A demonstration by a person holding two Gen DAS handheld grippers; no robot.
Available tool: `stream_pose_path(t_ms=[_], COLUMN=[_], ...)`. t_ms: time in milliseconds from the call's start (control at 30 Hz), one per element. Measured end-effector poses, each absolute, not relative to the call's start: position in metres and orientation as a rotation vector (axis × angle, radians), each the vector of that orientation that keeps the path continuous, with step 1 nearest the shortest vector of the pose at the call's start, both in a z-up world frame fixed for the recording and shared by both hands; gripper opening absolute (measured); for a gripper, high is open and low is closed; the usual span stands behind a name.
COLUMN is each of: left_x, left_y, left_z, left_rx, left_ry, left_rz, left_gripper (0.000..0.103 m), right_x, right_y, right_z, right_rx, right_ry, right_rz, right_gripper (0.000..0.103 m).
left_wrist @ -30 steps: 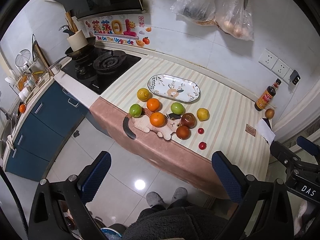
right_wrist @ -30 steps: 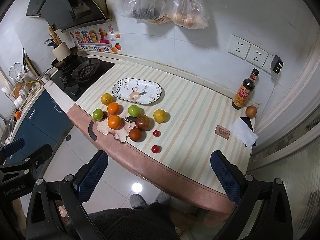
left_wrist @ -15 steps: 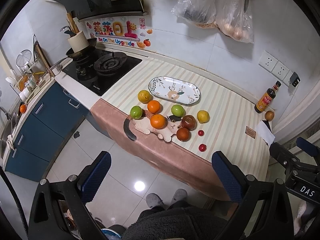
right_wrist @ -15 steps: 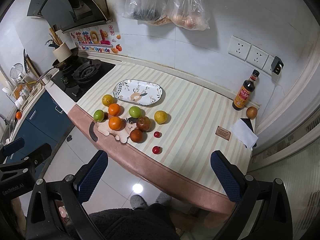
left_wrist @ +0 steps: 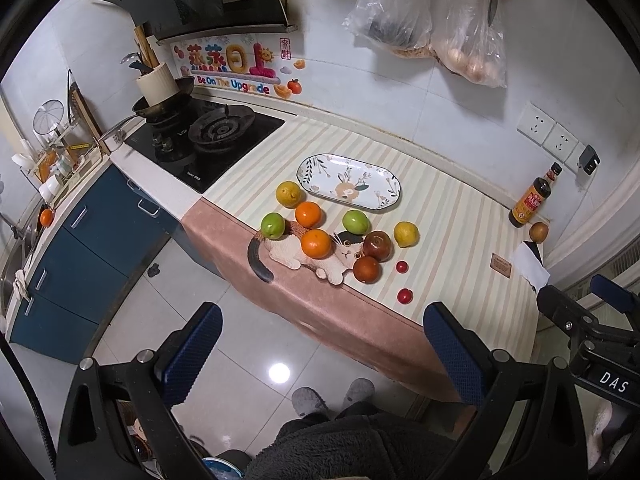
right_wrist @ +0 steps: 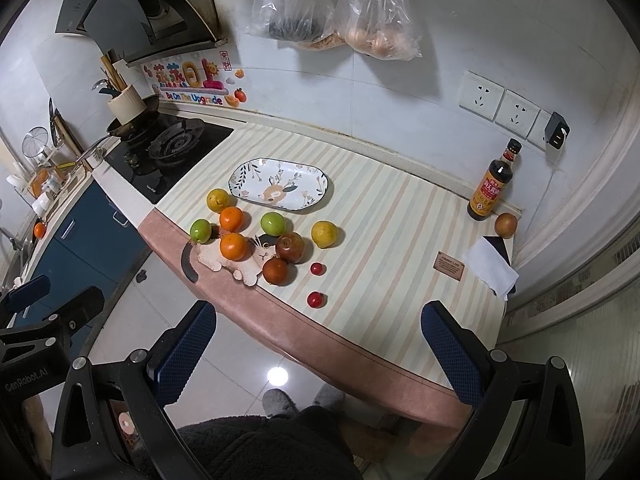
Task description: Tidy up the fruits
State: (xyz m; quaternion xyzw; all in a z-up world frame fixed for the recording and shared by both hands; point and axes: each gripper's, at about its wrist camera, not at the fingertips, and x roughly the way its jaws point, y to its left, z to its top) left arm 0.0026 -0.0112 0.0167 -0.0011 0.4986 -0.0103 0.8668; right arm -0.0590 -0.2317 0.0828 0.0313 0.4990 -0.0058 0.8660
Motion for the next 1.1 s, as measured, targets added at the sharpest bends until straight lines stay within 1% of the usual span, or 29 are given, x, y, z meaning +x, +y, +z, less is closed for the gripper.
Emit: stream_pose_path(t_ms=[467,733,833,933,1100], left_x=[0.003,0.008,0.026,0.05,0.091], left_y=[-0.008,-0.004,0.001,0.006,0.02], left_z=[0.019,0.02,0.013,-0.004,-0.057], left_rx=[-0.002,-0.004,0.023,0.094,0.213], left_ry=[1.038,1.023,0.979,0.949,0.988], left_rz=[-0.024,-0.012,0.072,0.178,0.327], left_gripper=[0.103,0.103,0.103,0.103,0.103], right_x=[-0.056,-0.045,-0.03,-0.005,0.056], right_y=[-0.229,-0.247,-0.259,-0.27,-0.277], right_z=[0.084,0.076,0.061,0.031,-0.048], right_rx=[0.081,0.138,0.196,0.27,0.334], right_ry=[1.042,1.044,1.043,1.065,1.147], right_rz=[-0.002,0.011,0.03,0.065,0.087], right_gripper=[0.103,0.103,0.103,0.103,0.103])
